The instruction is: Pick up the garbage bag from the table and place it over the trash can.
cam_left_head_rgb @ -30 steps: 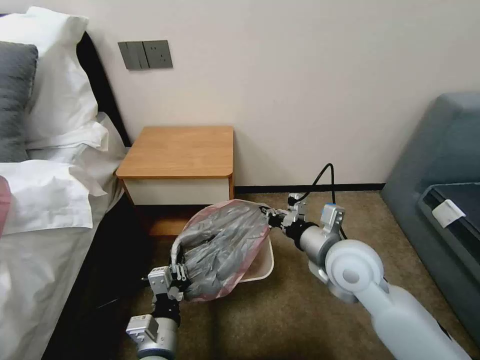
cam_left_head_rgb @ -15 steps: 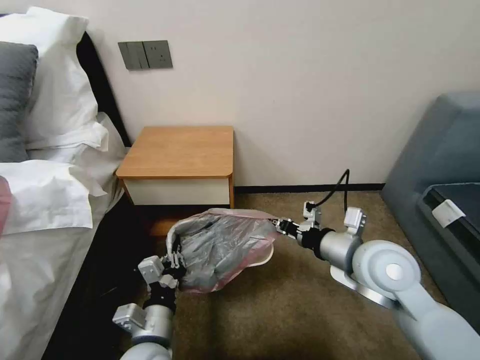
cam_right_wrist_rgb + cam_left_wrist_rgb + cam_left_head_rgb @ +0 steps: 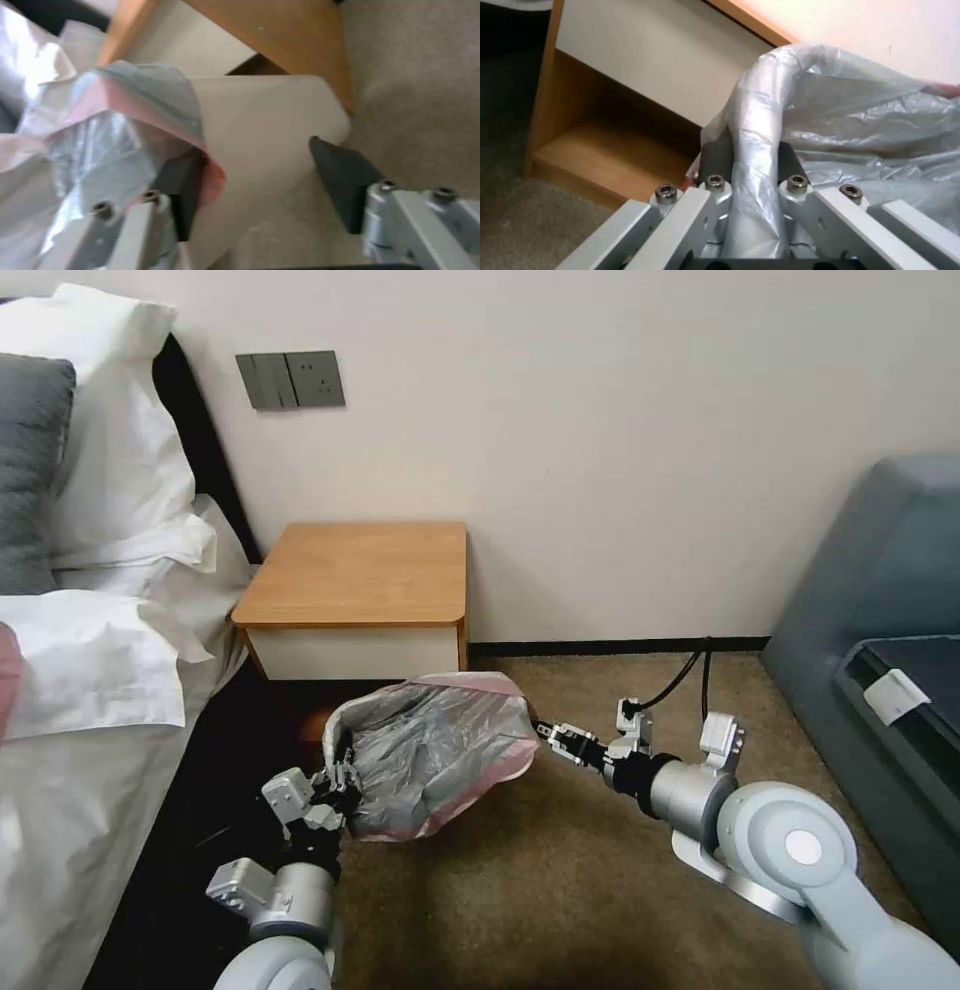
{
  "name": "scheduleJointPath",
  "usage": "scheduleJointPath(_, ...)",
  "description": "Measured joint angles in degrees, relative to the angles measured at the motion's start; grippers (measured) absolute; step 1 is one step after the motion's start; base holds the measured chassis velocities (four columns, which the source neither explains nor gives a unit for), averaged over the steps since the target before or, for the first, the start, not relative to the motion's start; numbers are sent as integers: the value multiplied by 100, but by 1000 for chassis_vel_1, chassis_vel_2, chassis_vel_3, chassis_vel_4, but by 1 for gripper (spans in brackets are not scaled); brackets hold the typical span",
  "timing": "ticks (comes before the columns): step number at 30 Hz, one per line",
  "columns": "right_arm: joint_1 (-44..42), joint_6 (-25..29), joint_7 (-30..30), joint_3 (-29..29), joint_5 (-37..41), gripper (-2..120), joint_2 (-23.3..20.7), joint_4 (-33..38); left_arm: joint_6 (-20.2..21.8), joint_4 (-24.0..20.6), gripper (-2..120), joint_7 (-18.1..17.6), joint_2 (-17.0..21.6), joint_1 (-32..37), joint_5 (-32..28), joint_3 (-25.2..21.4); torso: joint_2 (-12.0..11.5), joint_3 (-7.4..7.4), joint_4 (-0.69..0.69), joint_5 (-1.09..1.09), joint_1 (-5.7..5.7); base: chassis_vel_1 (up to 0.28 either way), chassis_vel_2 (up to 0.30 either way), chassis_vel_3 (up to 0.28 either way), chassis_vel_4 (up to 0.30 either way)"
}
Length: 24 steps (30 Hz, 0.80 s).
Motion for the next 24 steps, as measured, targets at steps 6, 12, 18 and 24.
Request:
scheduleJointPath(6, -111, -156, -324, -48, -677, 84, 12, -282, 28, -35, 6, 1, 63, -17, -99, -64, 0, 0, -1, 1, 0, 0, 0, 0, 0)
scheduleJointPath(12, -127, -220, -692, -76, -1147, 100, 52, -530, 112, -61, 5, -32, 90, -60, -299, -118, 0, 0, 0, 0, 0, 0, 0, 0, 0)
scheduleJointPath(18, -274, -67, -974, 18, -1556, 100, 87, -585, 133, -23, 5, -51, 88, -87, -318, -129, 0, 0, 0, 1, 0, 0, 0, 0, 0)
scheduleJointPath(24, -863, 866, -1481, 511, -1557, 100, 323, -98, 235, -8, 5, -227, 99, -92, -485, -219, 0, 0, -1, -1, 0, 0, 0, 0, 0)
